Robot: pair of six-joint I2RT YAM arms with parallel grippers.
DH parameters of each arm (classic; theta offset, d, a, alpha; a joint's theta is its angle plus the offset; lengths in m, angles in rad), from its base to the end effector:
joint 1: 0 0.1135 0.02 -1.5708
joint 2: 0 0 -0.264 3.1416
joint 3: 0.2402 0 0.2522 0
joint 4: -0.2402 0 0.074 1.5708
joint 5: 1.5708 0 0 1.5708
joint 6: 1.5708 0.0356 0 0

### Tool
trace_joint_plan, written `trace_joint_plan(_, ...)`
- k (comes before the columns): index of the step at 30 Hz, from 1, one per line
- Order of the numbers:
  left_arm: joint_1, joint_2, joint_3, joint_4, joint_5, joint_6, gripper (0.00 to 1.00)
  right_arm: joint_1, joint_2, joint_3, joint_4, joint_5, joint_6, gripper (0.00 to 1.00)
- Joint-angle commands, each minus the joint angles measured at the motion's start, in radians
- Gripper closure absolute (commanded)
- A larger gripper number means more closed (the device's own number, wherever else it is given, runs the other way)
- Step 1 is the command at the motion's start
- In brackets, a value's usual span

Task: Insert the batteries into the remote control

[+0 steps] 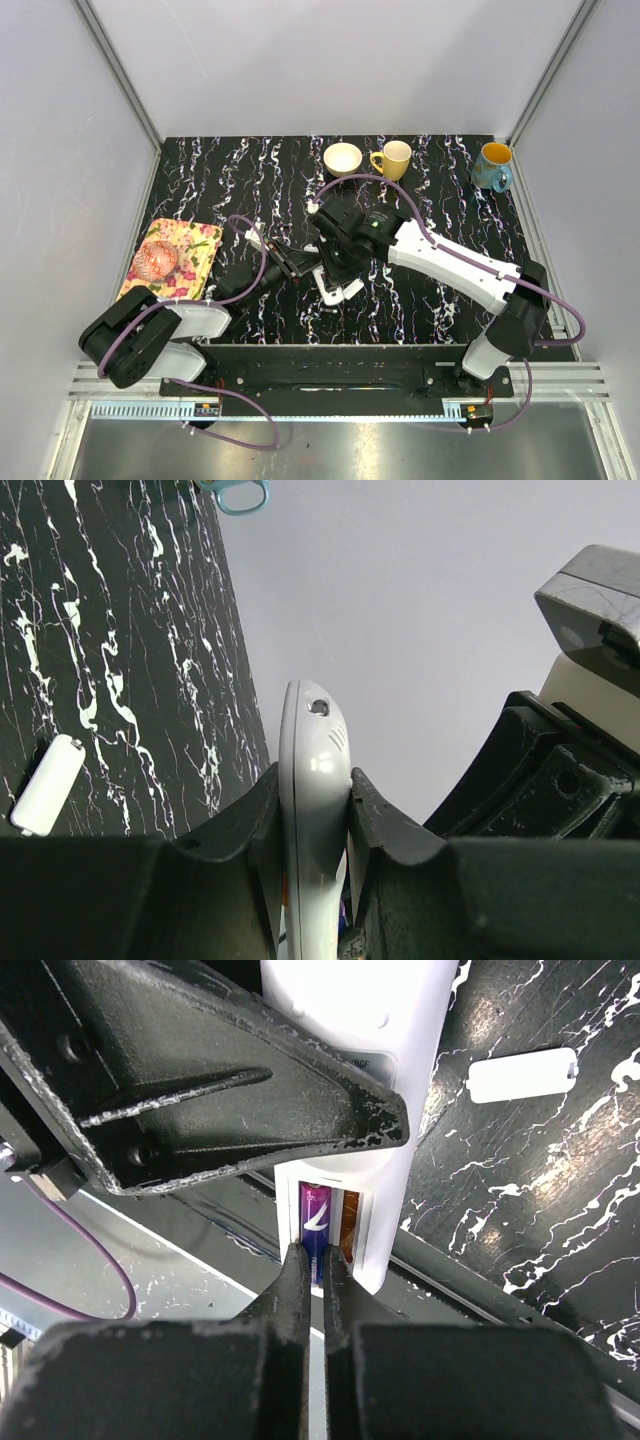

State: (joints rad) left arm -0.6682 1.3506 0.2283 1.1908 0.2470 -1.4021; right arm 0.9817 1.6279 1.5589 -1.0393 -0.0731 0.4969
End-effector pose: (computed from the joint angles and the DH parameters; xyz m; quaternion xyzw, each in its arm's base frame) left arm 0.1758 -0.1499 0.1838 -0.1589 0.6645 -0.6667 0.2979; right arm 0.1825 0.2778 0.3220 -0.2416 0.9423 0.1806 0.1453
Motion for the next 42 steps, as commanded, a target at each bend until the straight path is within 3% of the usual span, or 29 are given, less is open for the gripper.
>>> trace_joint_plan(1,-0.062,-0.071,0.080,0.210,0.035,-0.029,1.00,-0.011,0.023,-0.002,0.211,0.015,0.041,1.00)
trace_joint_plan(20,-0.103,-0.079,0.066,0.190,-0.015,0.002,1.00,-0.012,0.030,-0.007,0.309,0.018,0.095,1.00)
trace_joint_plan(34,-0.107,-0.079,0.065,0.202,-0.037,-0.037,1.00,-0.012,0.033,-0.022,0.305,0.067,0.086,0.83)
trace_joint_plan(42,-0.107,-0.074,0.055,0.210,-0.049,-0.038,1.00,-0.012,0.032,-0.030,0.301,0.042,0.095,0.79)
